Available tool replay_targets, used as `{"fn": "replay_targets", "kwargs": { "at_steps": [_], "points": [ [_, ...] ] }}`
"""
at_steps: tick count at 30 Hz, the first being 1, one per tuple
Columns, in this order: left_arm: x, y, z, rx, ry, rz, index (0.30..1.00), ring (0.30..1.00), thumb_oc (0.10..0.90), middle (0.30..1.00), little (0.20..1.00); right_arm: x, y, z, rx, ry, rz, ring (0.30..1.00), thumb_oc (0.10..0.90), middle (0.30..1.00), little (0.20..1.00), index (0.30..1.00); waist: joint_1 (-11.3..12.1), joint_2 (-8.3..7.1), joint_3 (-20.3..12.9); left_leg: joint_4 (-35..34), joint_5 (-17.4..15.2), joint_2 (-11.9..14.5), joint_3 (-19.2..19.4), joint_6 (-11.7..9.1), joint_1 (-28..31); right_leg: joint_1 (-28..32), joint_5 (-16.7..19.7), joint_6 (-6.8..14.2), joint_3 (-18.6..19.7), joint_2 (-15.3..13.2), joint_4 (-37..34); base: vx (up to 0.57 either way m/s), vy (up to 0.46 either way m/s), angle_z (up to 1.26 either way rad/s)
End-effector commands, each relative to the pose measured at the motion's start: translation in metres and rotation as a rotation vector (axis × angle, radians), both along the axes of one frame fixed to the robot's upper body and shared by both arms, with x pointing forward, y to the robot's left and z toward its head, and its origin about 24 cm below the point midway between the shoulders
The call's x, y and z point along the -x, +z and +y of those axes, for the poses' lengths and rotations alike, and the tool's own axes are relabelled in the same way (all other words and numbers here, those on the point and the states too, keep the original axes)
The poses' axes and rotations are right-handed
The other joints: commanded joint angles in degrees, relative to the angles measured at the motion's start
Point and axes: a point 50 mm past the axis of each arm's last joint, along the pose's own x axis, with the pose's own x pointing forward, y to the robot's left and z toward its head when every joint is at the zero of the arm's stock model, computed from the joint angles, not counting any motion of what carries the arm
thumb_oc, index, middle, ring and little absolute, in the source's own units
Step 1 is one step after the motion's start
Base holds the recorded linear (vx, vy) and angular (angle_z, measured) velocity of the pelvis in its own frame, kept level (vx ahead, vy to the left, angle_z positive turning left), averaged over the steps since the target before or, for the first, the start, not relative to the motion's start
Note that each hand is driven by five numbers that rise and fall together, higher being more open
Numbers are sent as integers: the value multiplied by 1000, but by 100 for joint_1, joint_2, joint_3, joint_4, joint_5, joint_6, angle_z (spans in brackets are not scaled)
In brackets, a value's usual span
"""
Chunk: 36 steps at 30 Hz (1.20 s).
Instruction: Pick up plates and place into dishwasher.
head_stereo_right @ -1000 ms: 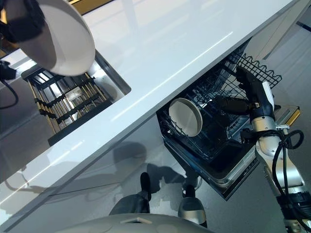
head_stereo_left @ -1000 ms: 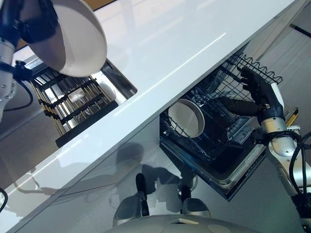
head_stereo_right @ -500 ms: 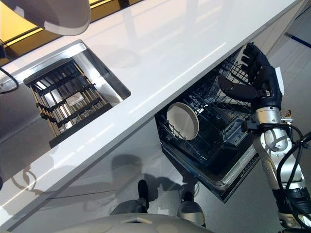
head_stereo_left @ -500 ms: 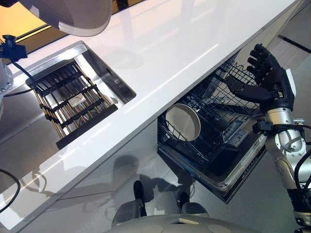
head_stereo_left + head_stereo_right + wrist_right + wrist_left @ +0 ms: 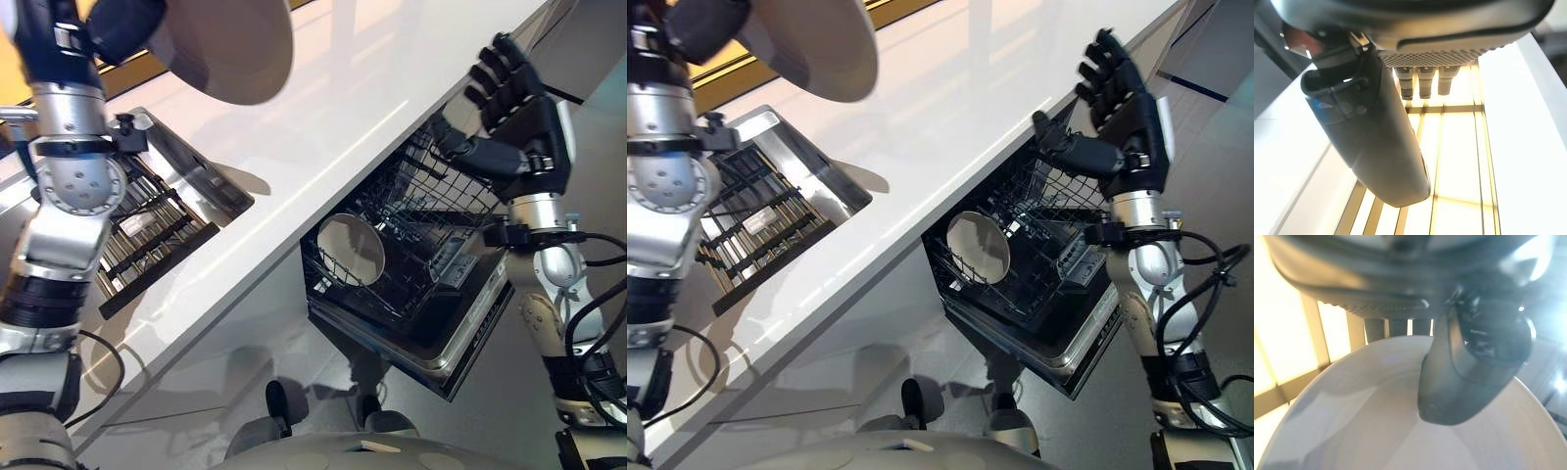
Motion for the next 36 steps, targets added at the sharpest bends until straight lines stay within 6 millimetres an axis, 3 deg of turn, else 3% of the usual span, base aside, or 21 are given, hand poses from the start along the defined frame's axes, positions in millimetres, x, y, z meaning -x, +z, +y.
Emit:
{"fn": "replay_targets", "kwargs": {
  "at_steps": [1,6,13,36],
  "points": [
    [6,32,-5,6,-31,-212,300,300,100,300,200,1,51,27,-19,173,-220,900,800,900,900,900,55,55,-797,11,-947,-201,-6,-51,599,-389,376,52,-172,318,103,-22,-11,-8],
    [-7,21,-20,6,-70,-174,300,300,100,300,200,-14,36,46,-39,253,-97,900,800,900,900,900,72,43,-814,11,-946,-197,-28,-41,645,-340,364,25,-198,310,112,-3,-9,-6],
    [-17,12,-31,-33,-71,-146,300,300,100,300,200,-26,24,58,-35,275,1,900,800,900,900,900,75,41,-856,11,-937,-183,-27,-45,665,-306,391,13,-217,307,86,0,0,0],
    [-35,-20,-54,-131,-21,-166,300,300,100,300,200,-23,36,97,-112,532,-9,900,800,900,900,900,3,-8,-922,11,-905,-138,70,-51,690,-302,426,-22,-155,317,75,0,0,0]
  ]
}}
